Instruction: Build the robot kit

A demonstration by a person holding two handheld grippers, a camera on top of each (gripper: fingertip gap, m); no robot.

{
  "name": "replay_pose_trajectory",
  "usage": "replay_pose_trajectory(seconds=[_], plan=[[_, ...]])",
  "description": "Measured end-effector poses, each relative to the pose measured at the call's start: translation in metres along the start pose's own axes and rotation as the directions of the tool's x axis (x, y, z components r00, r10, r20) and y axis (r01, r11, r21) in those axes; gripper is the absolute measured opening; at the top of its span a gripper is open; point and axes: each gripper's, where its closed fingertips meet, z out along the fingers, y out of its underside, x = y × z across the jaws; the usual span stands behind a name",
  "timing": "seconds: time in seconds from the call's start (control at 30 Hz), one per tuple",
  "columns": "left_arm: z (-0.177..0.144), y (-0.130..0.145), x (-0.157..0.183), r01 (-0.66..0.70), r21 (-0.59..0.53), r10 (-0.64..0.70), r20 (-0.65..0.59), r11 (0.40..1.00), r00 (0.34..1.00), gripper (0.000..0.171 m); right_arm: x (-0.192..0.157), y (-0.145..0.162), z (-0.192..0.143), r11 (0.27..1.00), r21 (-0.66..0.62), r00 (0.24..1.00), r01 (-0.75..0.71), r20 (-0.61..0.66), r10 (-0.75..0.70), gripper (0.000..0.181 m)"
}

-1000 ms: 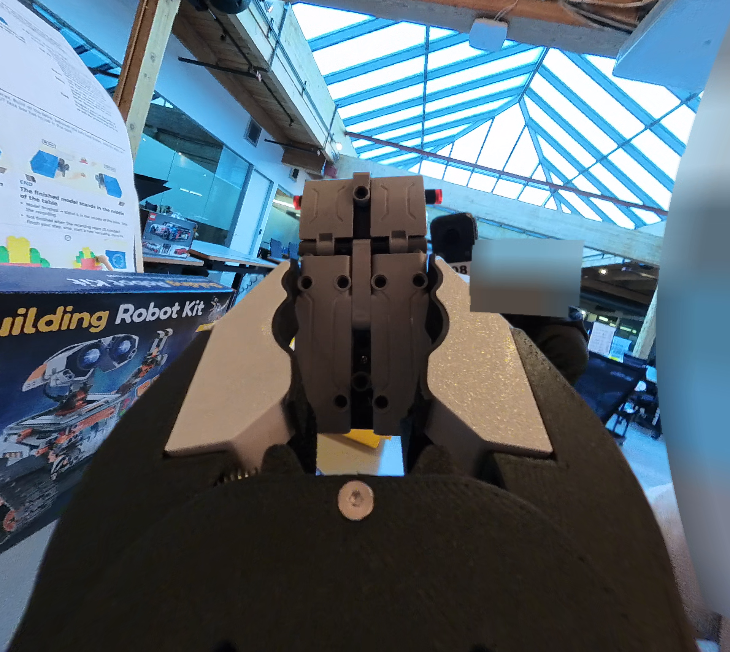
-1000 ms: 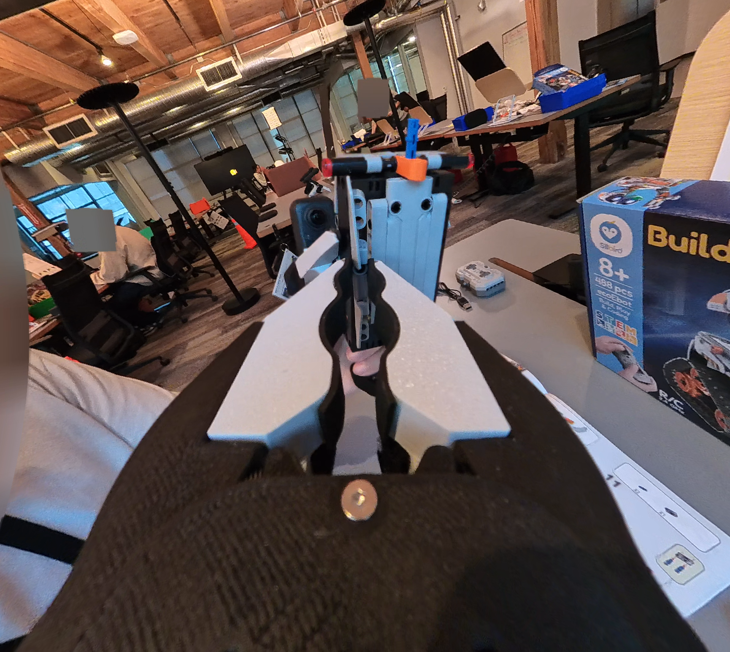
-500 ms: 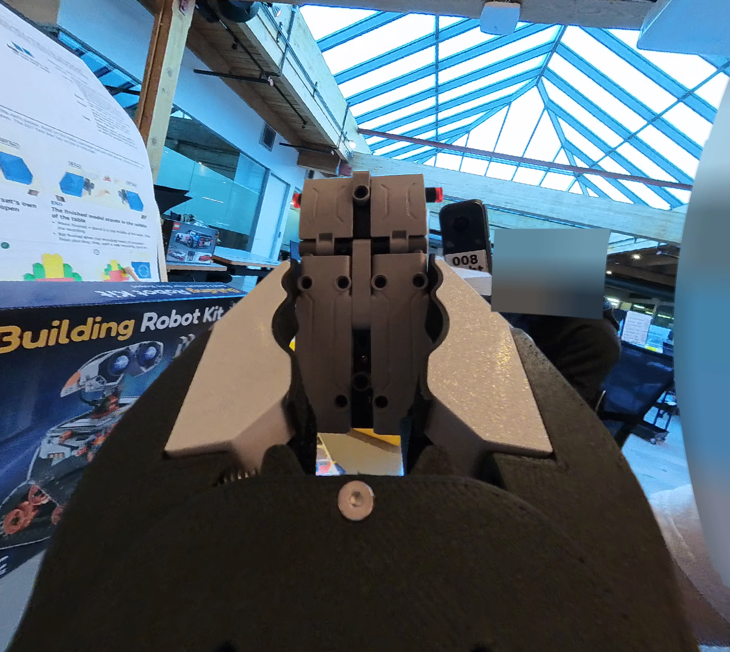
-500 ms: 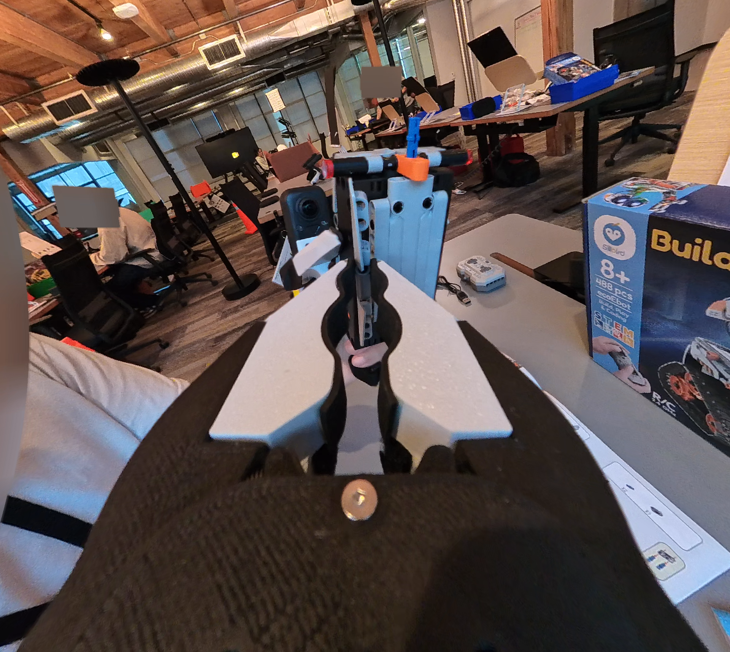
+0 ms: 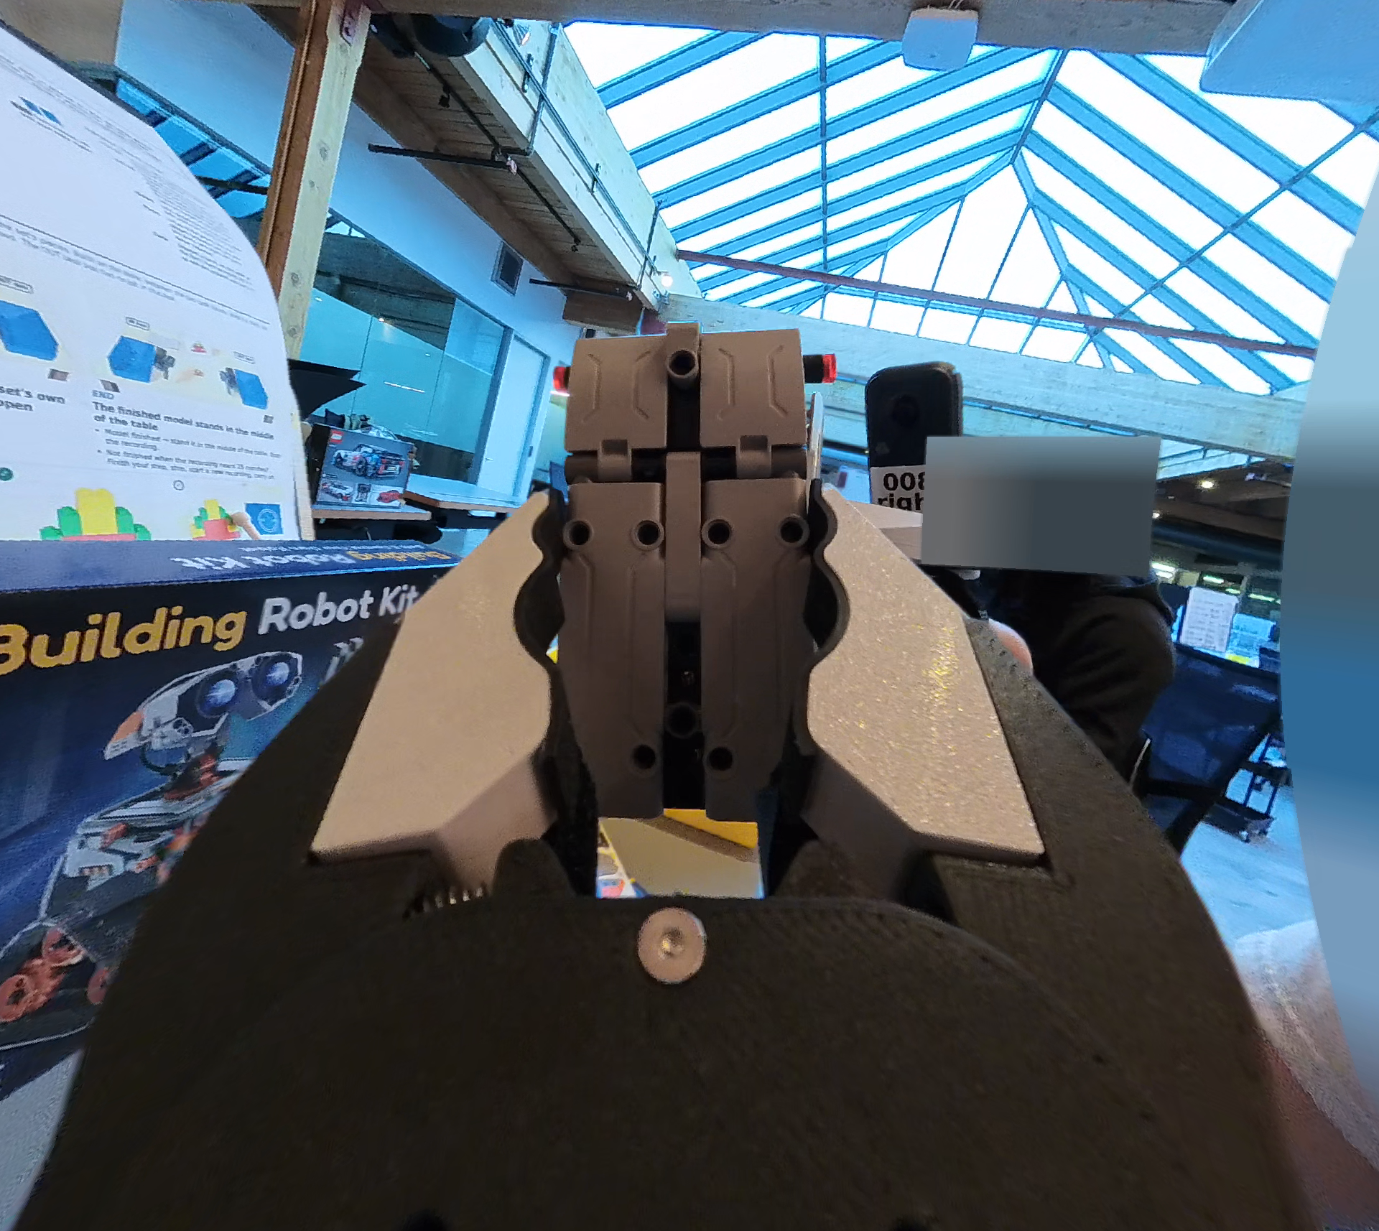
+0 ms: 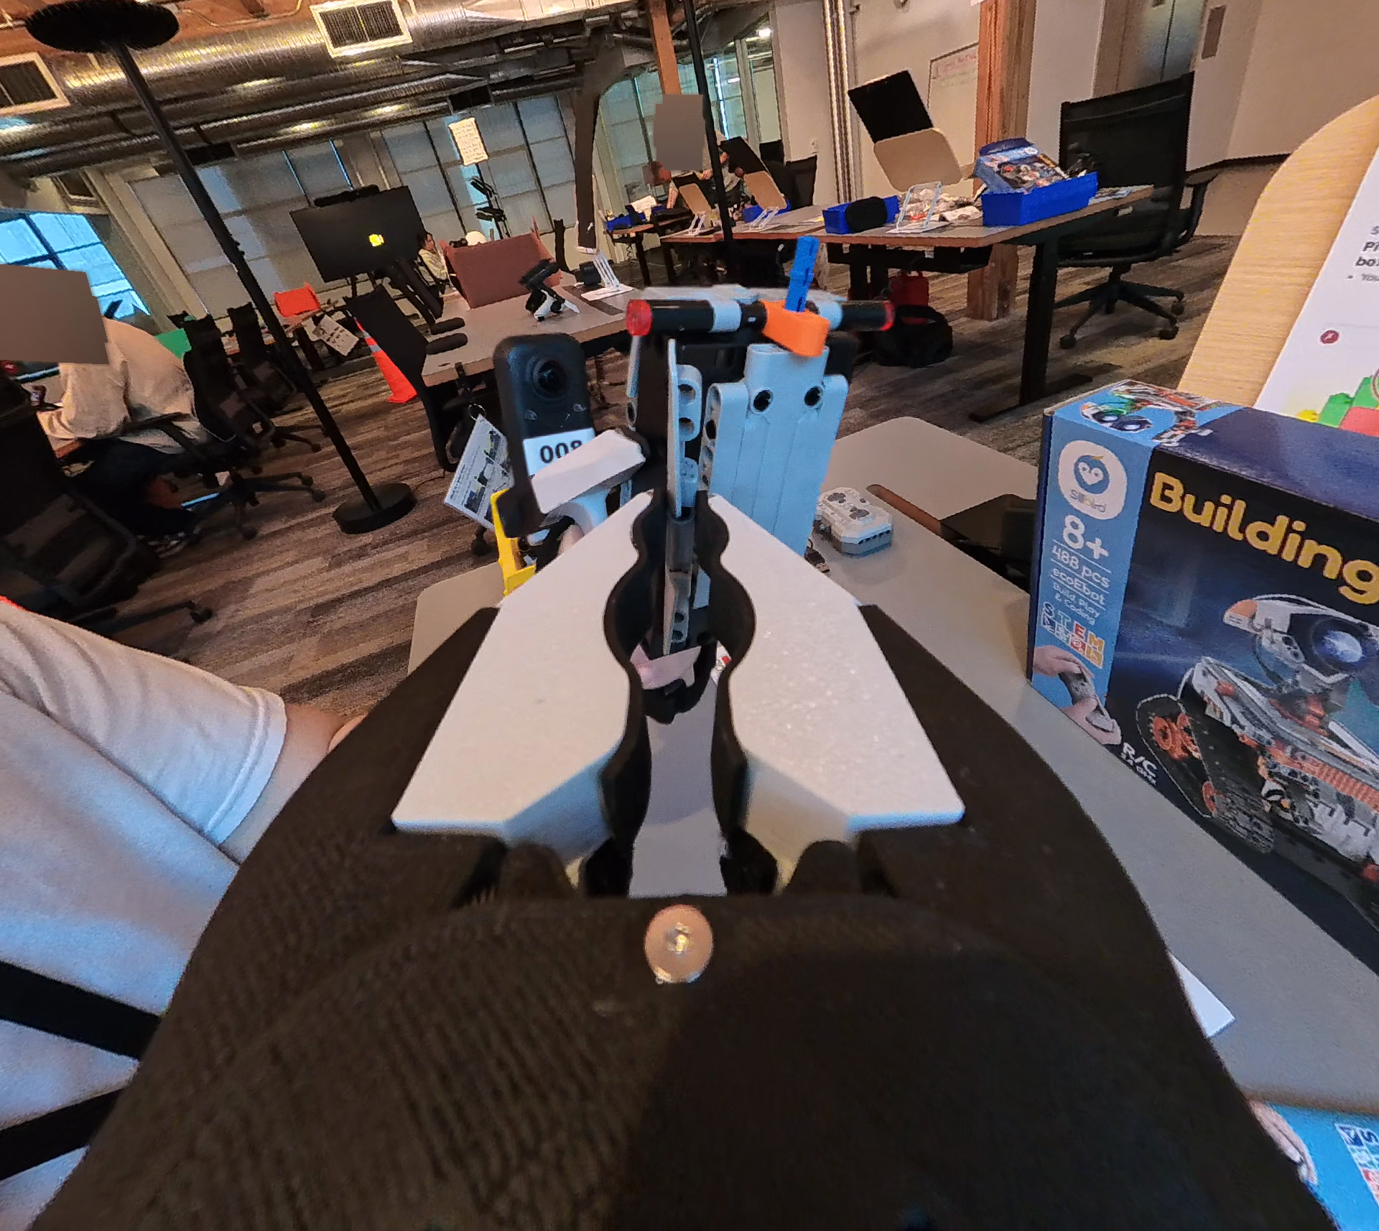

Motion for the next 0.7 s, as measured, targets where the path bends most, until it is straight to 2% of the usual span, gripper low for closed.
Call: replay_pose_trajectory(seconds=[0.23, 0.3, 0.4, 0.5, 0.57, 0.63, 0.7], plan=[[0.002, 0.010, -0.003, 0.212, 0.038, -0.209, -0.070, 0.977, 0.975, 0.064, 0.000, 0.005, -0.005, 0.995, -0.049, 0.995, -0.088, 0.044, 0.090, 0.005], [0.003, 0.018, -0.008, 0.284, 0.037, -0.280, -0.084, 0.958, 0.956, 0.063, 0.002, 0.011, -0.007, 0.990, -0.101, 0.995, -0.096, 0.027, 0.099, 0.005], [0.001, 0.021, -0.018, 0.405, 0.065, -0.395, -0.122, 0.912, 0.910, 0.063, 0.006, 0.010, -0.014, 0.989, -0.110, 0.995, -0.097, -0.001, 0.097, 0.005], [-0.003, 0.022, -0.029, 0.454, 0.080, -0.443, -0.125, 0.888, 0.888, 0.063, 0.007, 0.016, -0.019, 0.980, -0.154, 0.992, -0.127, 0.007, 0.130, 0.005], [-0.007, 0.019, -0.036, 0.441, 0.083, -0.431, -0.108, 0.894, 0.896, 0.063, 0.011, 0.033, -0.020, 0.959, -0.242, 0.989, -0.149, -0.010, 0.151, 0.005], [-0.014, 0.008, -0.043, 0.404, 0.106, -0.396, -0.082, 0.909, 0.914, 0.063, 0.021, 0.065, -0.021, 0.907, -0.394, 0.988, -0.151, -0.045, 0.145, 0.005], [-0.023, -0.007, -0.050, 0.363, 0.121, -0.358, -0.060, 0.924, 0.932, 0.063, 0.039, 0.114, -0.024, 0.791, -0.593, 0.988, -0.151, -0.117, 0.101, 0.005]])
